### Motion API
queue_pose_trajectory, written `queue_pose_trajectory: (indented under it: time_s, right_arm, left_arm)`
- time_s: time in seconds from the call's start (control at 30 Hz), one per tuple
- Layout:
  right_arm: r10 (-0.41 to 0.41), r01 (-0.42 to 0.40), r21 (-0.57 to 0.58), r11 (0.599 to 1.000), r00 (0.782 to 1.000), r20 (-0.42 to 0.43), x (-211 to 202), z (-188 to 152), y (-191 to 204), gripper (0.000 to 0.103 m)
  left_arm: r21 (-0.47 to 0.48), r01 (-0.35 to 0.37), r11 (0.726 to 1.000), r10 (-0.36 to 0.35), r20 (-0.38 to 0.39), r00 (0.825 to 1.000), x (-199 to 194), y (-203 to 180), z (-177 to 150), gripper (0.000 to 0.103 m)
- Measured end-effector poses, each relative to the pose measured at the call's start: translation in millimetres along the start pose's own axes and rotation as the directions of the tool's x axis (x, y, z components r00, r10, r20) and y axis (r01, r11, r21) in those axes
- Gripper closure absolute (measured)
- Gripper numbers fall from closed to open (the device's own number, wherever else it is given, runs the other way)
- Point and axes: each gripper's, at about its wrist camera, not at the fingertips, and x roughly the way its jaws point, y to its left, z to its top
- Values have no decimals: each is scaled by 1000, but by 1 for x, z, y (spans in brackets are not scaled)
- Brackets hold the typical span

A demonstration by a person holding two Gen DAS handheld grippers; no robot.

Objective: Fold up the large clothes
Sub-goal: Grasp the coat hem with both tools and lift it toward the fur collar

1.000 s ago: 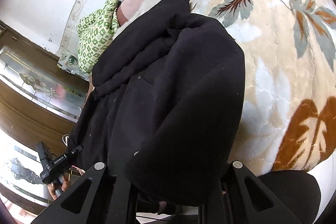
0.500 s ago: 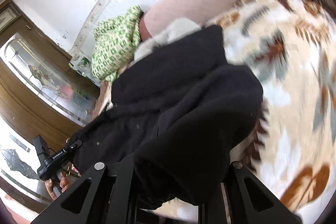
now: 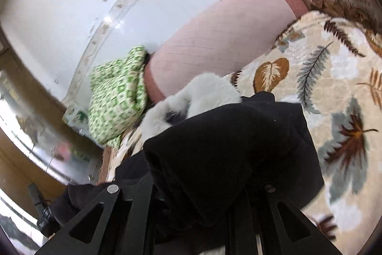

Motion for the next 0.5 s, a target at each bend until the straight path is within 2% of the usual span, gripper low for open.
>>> queue_pose_trajectory:
  time_s: [0.1, 0.17, 0.3, 0.5]
  right_arm:
    - [-7, 9, 42, 999, 999, -37, 32, 18, -16, 87]
    - [-25, 26, 28, 999, 998, -56, 52, 26, -21, 87]
    - [-46, 48, 23, 999, 995, -84, 87, 36, -31, 87]
    - [-59, 61, 20, 998, 991, -121, 128, 35, -49, 87]
  left_arm:
    - [-11, -27, 1000, 27, -46, 999, 44, -6, 16, 89]
    - [-15, -57, 998, 55, -72, 996, 71, -9, 24, 89]
    - [-17, -128, 992, 125, -134, 983, 124, -11, 33, 87]
    - [50, -232, 972, 236, -113, 965, 167, -24, 32, 80]
